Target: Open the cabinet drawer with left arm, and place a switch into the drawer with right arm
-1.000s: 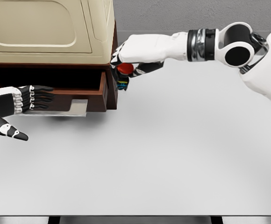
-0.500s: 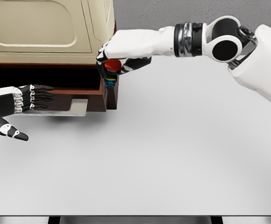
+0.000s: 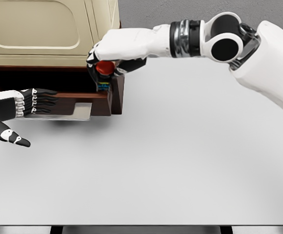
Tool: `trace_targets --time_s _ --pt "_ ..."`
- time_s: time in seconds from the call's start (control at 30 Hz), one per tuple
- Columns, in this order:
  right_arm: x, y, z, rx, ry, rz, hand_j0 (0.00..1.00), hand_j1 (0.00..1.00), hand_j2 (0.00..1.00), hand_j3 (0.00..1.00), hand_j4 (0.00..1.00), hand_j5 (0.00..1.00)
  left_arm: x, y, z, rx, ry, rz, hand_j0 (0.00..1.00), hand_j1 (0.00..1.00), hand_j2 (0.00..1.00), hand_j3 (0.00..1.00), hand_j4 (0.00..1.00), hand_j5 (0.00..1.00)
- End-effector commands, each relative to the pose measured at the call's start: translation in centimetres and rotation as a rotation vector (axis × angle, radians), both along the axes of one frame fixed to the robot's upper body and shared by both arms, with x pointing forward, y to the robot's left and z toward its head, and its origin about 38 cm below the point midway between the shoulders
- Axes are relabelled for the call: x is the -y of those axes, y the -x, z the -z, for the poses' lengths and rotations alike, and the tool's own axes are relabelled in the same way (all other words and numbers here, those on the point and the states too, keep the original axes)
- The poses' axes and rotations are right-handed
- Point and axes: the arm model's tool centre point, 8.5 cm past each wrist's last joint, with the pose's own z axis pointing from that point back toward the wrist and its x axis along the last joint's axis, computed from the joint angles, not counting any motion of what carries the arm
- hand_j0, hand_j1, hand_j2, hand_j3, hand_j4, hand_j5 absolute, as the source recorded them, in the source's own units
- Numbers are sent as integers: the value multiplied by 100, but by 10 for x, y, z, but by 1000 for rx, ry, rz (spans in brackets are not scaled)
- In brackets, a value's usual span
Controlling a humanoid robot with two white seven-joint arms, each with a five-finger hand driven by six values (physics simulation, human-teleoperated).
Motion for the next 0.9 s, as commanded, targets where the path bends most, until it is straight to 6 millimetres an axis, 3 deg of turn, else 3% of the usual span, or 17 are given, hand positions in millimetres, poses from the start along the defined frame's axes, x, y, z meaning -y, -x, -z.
trace_targets --time_s 0.0,0.37,0.67,0.7,0.73,0.77,0.8,0.87 --pt "-7 1 -1 -10 -8 2 44 44 44 44 44 44 -8 14 52 4 -310 84 100 100 100 100 100 100" --pt "-29 -2 -3 -17 -4 4 42 42 42 42 42 42 -8 14 52 5 -308 85 100 100 100 100 100 100" --pt "-25 -14 -1 -15 8 41 42 42 42 42 42 42 -7 13 52 7 -306 86 100 100 100 100 100 100" --pt "-24 -15 -1 -12 10 47 47 47 47 47 47 47 -7 14 53 5 -306 86 100 100 100 100 100 100" --pt "-24 -15 -1 -13 10 51 61 61 61 61 61 61 -7 14 54 4 -305 87 100 100 100 100 100 100" --pt "-26 -16 -1 -18 9 57 85 85 85 85 85 85 -7 14 53 4 -306 86 100 100 100 100 100 100" --pt "-25 -17 -1 -26 9 77 100 100 100 100 100 100 -7 14 53 5 -305 87 100 100 100 100 100 100" --pt "-27 -14 -2 -21 8 67 100 100 100 100 100 100 -7 14 53 5 -305 87 100 100 100 100 100 100"
